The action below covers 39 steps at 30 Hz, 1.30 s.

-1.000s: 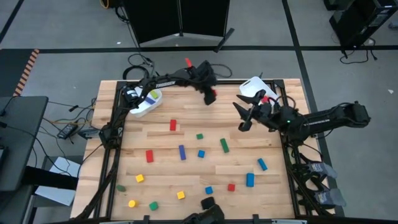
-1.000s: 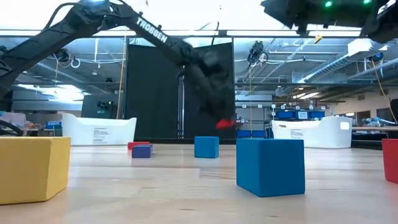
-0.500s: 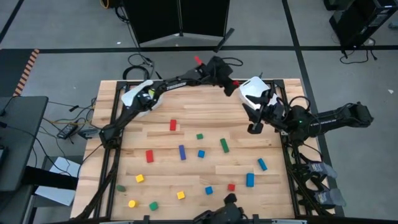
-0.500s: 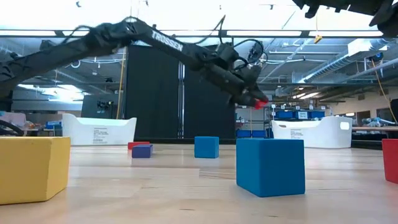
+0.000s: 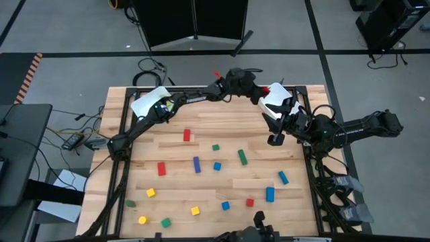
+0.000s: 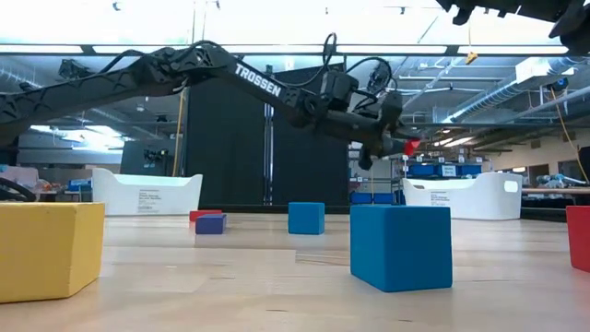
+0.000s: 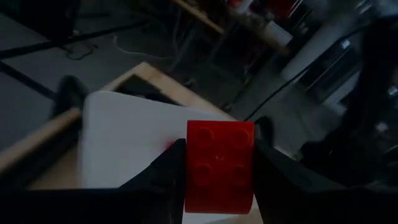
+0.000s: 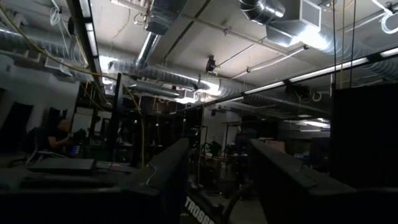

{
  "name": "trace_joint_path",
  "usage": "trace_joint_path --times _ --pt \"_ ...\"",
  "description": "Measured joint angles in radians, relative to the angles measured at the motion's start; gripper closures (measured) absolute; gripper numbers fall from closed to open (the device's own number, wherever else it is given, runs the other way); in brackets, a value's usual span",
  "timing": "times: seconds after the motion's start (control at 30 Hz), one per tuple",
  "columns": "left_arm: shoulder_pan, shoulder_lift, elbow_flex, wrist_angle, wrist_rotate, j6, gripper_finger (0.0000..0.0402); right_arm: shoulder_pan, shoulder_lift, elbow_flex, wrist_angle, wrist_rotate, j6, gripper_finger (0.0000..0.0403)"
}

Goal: Sort blocks by size
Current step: Put the small red game piece into the right white bin, then put the large green block into the left white bin

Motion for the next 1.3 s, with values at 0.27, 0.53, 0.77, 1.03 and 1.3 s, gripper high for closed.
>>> trace_joint_path --times 0.27,0.53,0.77,1.03,1.3 --pt "-0.045 0.035 0.0 0.085 -0.228 0.157 0.0256 0.012 0.0 0.0 0.002 -0.003 -0.005 0.0226" --pt "-0.072 0.071 0.0 0.161 -0.312 0.243 0.0256 0.012 0.0 0.0 0.005 -0.003 -0.008 0.0226" --pt "-0.078 0.105 0.0 0.164 -0.33 0.24 0.0256 0.012 0.0 0.0 0.003 -0.004 -0.008 0.0226" --pt "-0.079 0.104 0.0 0.168 -0.38 0.238 0.0176 0.012 0.001 0.0 -0.001 -0.004 -0.016 0.0226" --pt "-0.078 0.103 0.0 0.168 -0.38 0.234 0.0107 0.012 0.001 0.0 -0.006 -0.004 -0.019 0.0226"
